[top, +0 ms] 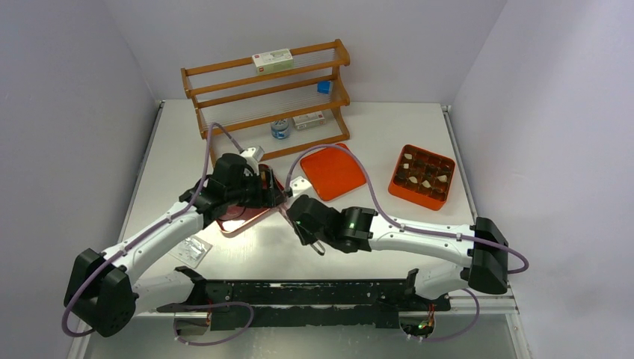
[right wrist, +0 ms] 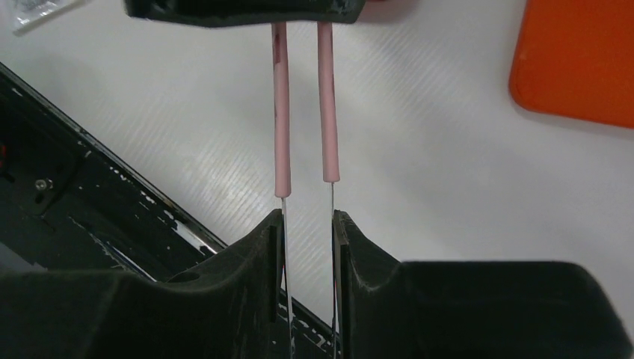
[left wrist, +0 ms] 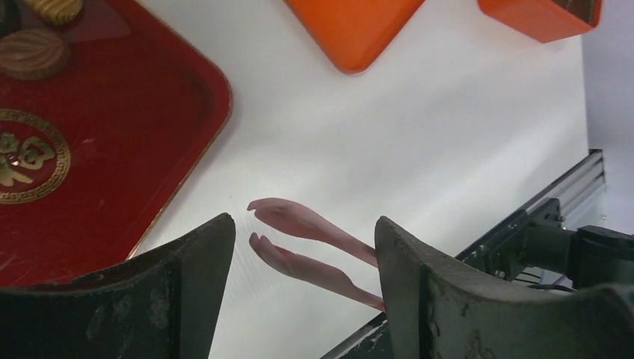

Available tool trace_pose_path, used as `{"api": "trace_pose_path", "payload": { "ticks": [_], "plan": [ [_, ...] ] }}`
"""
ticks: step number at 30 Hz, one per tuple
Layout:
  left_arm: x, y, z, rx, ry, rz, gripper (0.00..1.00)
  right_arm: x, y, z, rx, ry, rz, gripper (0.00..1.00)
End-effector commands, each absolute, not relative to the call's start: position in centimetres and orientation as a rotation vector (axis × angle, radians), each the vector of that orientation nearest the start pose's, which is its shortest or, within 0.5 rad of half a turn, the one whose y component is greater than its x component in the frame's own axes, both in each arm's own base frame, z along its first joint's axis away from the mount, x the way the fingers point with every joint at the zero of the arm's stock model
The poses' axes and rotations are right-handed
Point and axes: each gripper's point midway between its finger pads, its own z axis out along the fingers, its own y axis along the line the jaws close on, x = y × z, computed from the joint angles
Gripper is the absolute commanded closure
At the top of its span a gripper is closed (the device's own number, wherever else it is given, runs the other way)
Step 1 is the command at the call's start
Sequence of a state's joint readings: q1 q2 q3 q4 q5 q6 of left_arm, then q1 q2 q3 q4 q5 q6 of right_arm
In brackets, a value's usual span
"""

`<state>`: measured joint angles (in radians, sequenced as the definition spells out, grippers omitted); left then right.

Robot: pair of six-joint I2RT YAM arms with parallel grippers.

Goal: Pack the chocolate
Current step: Adjust the clamp.

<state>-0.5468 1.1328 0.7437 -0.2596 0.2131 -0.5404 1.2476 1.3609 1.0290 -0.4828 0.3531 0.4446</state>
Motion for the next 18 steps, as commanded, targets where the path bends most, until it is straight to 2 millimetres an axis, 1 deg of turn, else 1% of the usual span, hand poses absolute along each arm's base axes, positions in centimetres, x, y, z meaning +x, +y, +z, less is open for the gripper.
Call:
{"api": "trace_pose_path", "payload": {
  "ticks": [1, 3, 6, 9, 12, 15, 18],
  "plan": [
    [25.2, -20.7, 13.9, 0.135, 2.347, -0.706, 0.27, 16.3, 32.3, 18.5, -0.693, 2.171, 0.433, 0.69],
    [25.1, -19.8, 13.7, 0.108, 2.35, -0.657, 0.27, 16.2, 32.6, 19.4, -0.69, 2.151, 0.473, 0.69],
    [24.8, -19.1, 13.7, 0.081, 2.343, -0.638, 0.28, 16.0, 33.0, 19.9, -0.683, 2.145, 0.503, 0.68],
    [24.4, -18.8, 13.8, 0.064, 2.339, -0.637, 0.28, 16.0, 33.5, 19.8, -0.694, 2.155, 0.504, 0.68],
    [24.6, -18.2, 14.9, 0.046, 2.304, -0.609, 0.28, 16.2, 33.8, 19.3, -0.707, 2.177, 0.471, 0.69],
    [25.4, -16.5, 17.7, 0.017, 2.234, -0.518, 0.25, 16.5, 34.2, 19.4, -0.717, 2.193, 0.44, 0.67],
    [26.1, -14.6, 21.7, -0.033, 2.124, -0.444, 0.22, 17.1, 34.7, 19.4, -0.722, 2.214, 0.404, 0.65]
  ]
}}
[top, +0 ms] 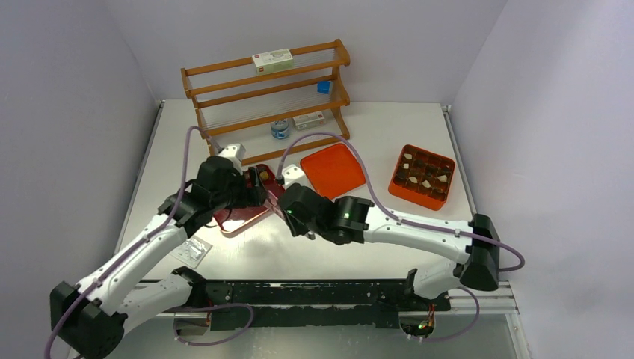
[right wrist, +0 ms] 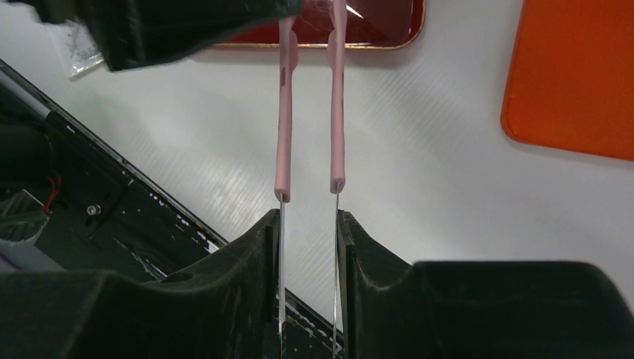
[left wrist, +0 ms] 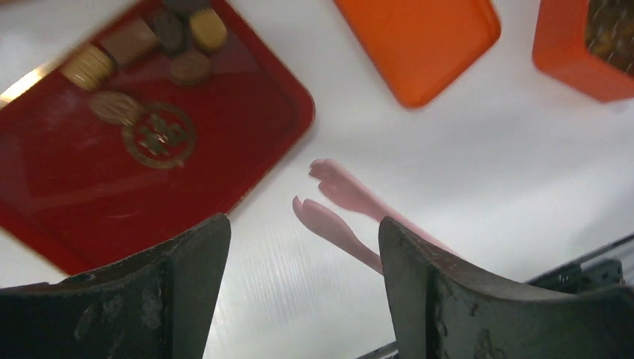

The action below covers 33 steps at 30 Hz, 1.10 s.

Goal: Pack the chocolate
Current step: Adjust the clamp, then pick up the fake chocolate from the plate.

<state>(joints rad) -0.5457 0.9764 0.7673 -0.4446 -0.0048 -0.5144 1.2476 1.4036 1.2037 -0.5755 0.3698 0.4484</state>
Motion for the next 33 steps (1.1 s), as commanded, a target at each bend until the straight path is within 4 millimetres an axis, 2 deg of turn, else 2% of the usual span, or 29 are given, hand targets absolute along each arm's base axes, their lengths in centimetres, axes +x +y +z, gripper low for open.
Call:
{"api": "trace_pose_path", "payload": {
  "ticks": [1, 5, 9, 16, 17, 20, 26, 33],
  "plan": [
    [26.1, -13.9, 23.0, -0.051, 2.083, -0.426, 0.21, 17.4, 34.9, 19.3, -0.724, 2.222, 0.39, 0.65],
    [25.5, -11.3, 27.3, -0.111, 1.924, -0.384, 0.2, 18.7, 35.9, 18.9, -0.722, 2.232, 0.342, 0.63],
    [24.4, -9.0, 29.2, -0.14, 1.809, -0.334, 0.18, 20.4, 37.5, 17.9, -0.743, 2.233, 0.311, 0.62],
    [22.6, -6.4, 29.4, -0.164, 1.644, -0.311, 0.14, 24.3, 39.1, 16.2, -0.737, 2.233, 0.25, 0.62],
    [22.5, -6.3, 29.6, -0.159, 1.627, -0.315, 0.05, 24.8, 39.3, 15.9, -0.738, 2.238, 0.249, 0.62],
    [22.1, -6.0, 30.1, -0.167, 1.611, -0.314, 0.02, 26.1, 39.9, 15.0, -0.752, 2.246, 0.244, 0.62],
    [22.3, -5.7, 29.9, -0.158, 1.626, -0.284, 0.02, 27.4, 40.6, 13.7, -0.768, 2.253, 0.236, 0.61],
    [22.2, -5.6, 30.0, -0.154, 1.617, -0.274, 0.02, 27.3, 41.9, 12.6, -0.824, 2.244, 0.276, 0.59]
  ]
}}
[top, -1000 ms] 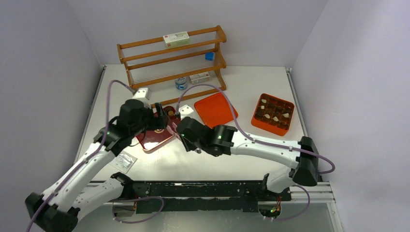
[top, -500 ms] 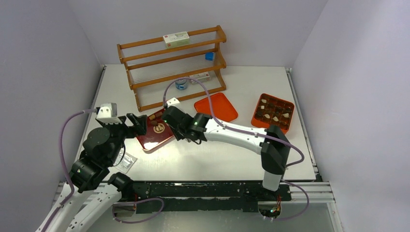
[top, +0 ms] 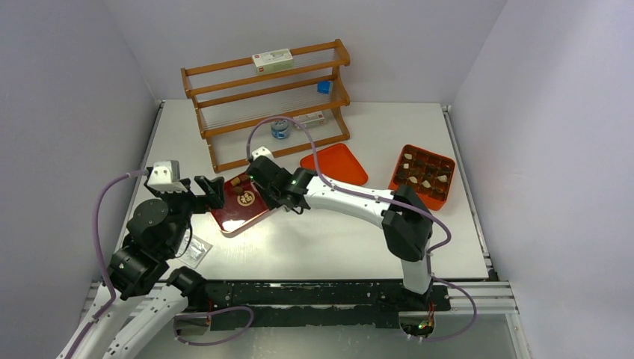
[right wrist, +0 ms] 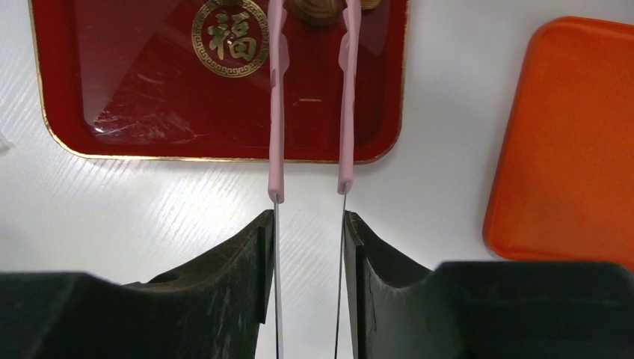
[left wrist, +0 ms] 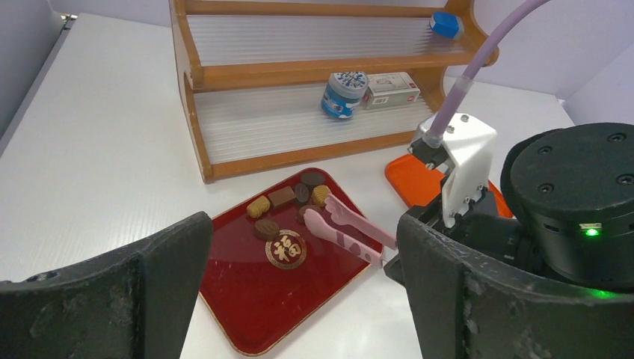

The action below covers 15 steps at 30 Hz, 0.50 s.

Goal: Pack the chocolate
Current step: Pick up the fake chocolate from the plate.

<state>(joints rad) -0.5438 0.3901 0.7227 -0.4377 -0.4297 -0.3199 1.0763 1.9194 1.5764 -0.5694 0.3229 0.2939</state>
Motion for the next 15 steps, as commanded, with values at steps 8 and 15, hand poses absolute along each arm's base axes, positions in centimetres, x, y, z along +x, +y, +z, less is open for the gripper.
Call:
{"api": "trace_pose_path", "payload": {
  "ticks": [8, 15],
  "plan": [
    [22.2, -5.6, 30.0, -0.151, 1.615, -0.274, 0.02, 28.1, 42.3, 11.6, -0.848, 2.243, 0.233, 0.59],
    [22.3, -5.7, 30.0, -0.145, 1.615, -0.277, 0.02, 28.5, 42.5, 11.0, -0.859, 2.251, 0.204, 0.59]
  ]
}}
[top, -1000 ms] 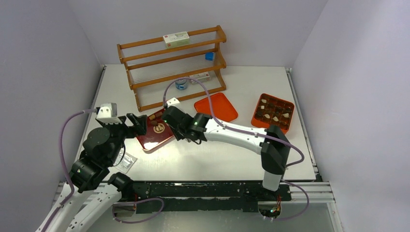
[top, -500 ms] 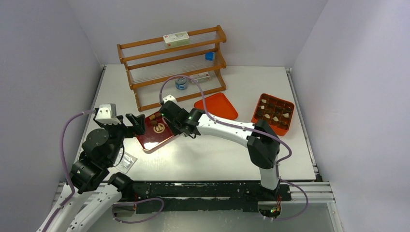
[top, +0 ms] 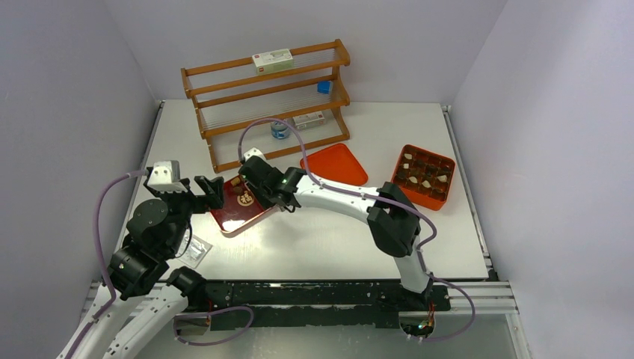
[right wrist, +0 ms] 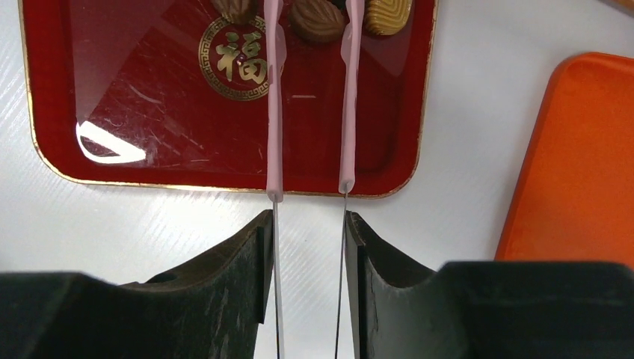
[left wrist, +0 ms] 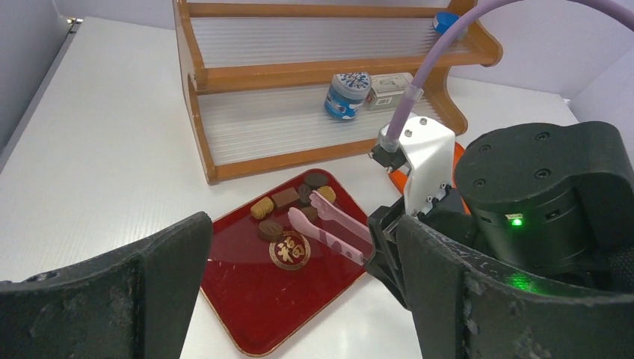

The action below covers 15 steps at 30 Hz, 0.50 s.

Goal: Pack the chocolate
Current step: Pick up the fake chocolate from the plate.

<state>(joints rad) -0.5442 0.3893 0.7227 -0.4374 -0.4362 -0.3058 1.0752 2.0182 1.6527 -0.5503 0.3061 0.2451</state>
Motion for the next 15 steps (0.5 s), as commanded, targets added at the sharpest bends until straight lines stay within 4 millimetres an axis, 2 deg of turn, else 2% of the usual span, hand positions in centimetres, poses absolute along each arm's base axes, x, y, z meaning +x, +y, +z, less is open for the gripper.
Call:
{"api": "trace_pose_path", "payload": {
  "ticks": [1, 15],
  "plan": [
    [22.26, -5.7, 29.96, -0.145, 1.616, -0.276, 0.02, 28.5, 42.65, 10.97, -0.861, 2.25, 0.207, 0.58],
    [22.13, -5.47, 30.18, -0.153, 1.607, -0.274, 0.02, 28.22, 43.23, 10.05, -0.89, 2.259, 0.165, 0.58]
  ]
}}
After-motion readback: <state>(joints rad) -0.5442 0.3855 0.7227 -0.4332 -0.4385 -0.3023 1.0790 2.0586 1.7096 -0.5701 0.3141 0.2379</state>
